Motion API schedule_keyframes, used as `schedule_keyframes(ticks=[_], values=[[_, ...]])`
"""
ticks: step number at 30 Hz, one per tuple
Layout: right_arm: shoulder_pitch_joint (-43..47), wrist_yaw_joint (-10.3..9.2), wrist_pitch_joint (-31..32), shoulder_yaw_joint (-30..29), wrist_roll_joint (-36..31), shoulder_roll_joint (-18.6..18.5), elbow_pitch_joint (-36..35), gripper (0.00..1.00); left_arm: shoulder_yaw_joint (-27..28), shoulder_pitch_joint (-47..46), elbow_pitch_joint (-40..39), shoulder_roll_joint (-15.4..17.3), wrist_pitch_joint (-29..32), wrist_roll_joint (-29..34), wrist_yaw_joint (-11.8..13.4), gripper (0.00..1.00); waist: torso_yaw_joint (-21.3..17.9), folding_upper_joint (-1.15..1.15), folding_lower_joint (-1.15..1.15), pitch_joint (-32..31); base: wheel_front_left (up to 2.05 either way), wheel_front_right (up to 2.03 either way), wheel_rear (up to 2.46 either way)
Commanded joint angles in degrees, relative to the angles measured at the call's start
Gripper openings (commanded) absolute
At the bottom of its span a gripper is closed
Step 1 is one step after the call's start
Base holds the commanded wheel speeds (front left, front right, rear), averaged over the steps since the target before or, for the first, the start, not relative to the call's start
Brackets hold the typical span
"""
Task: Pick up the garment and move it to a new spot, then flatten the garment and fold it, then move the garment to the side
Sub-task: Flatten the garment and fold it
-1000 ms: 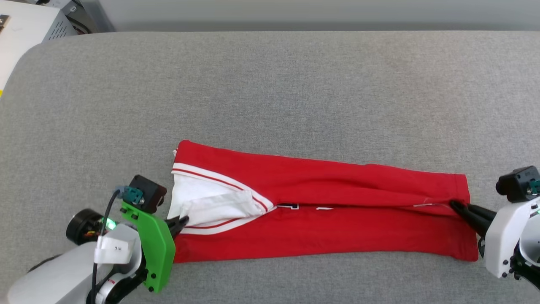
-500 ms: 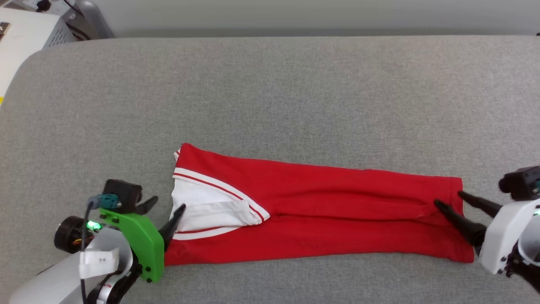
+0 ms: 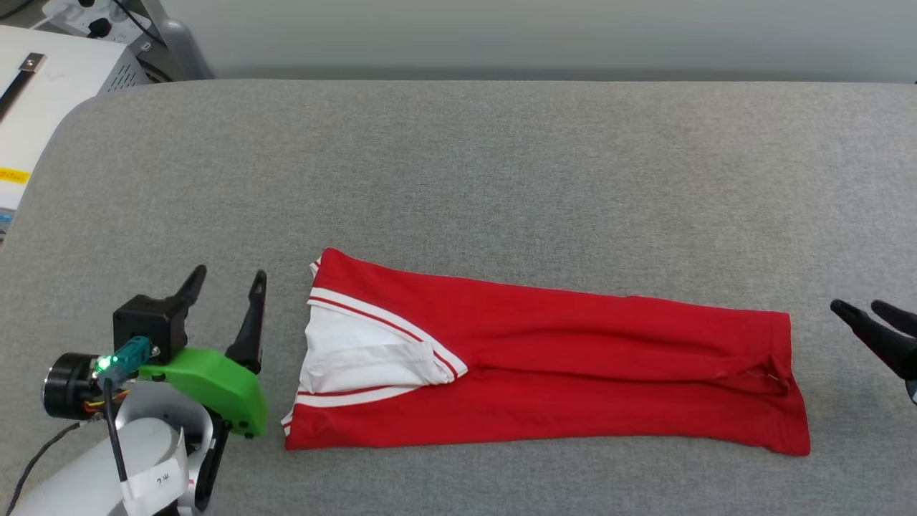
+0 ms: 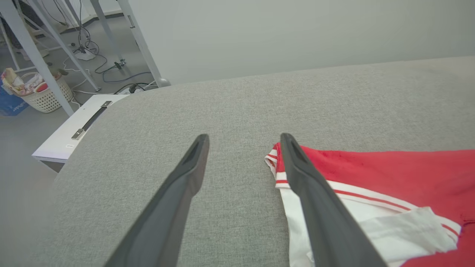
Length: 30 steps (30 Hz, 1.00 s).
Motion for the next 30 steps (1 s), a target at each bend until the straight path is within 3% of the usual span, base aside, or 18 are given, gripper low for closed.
schedule_keyframes(ticks=[1, 5, 12, 20, 24, 28, 29, 30], values=[[0.89, -0.03, 1.31, -0.31, 1.17, -0.07, 1.07, 1.0, 2.3, 1.37, -0.7, -1.18, -0.29, 1.99, 1.24, 1.0, 0.58, 0.0, 0.0, 0.46, 0.0, 0.0, 0.0], [1.08, -0.03, 4.4, -0.07, 2.9, 1.09, 4.58, 1.0, 9.37, 4.87, -2.56, -4.73, -0.32, 8.24, 3.49, 1.0, 1.67, 0.0, 0.0, 1.29, 0.0, 0.0, 0.0], [-0.21, -0.03, 6.16, 1.92, 2.8, 5.07, 9.38, 1.0, 19.08, 10.48, -3.73, -10.86, -0.34, 18.33, 3.6, 1.0, 3.23, 0.0, 0.0, 2.82, 0.0, 0.0, 0.0], [-0.04, -0.03, 8.36, 6.14, 3.05, 9.26, 10.97, 1.0, 25.08, 16.09, -3.5, -19.06, -0.34, 28.72, 0.57, 1.0, 4.22, 0.0, 0.0, 3.03, 0.0, 0.0, 0.0], [-0.24, -0.03, 8.6, 7.89, 2.89, 10.46, 11.41, 1.0, 25.48, 18.29, -3.02, -23.09, -0.34, 33.21, -0.94, 1.0, 4.16, 0.0, 0.0, 2.81, 0.0, 0.0, 0.0], [-0.74, -0.03, 8.25, 9.48, 2.45, 10.75, 12.0, 1.0, 28.52, 19.22, -1.23, -26.5, -0.34, 35.91, -3.98, 1.0, 4.24, 0.0, 0.0, 2.72, 0.0, 0.0, 0.0], [-0.81, -0.03, 8.01, 9.69, 2.45, 10.72, 12.12, 0.4, 29.4, 19.31, -0.99, -27.2, -0.34, 36.4, -4.59, 1.0, 4.28, 0.0, 0.0, 2.68, 0.0, 0.0, 0.0], [-0.88, -0.03, 7.64, 9.91, 2.46, 10.7, 12.21, 0.04, 30.46, 19.44, -0.89, -28.03, -0.34, 36.97, -5.46, 1.0, 4.31, 0.0, 0.0, 2.6, 0.0, 0.0, 0.0]])
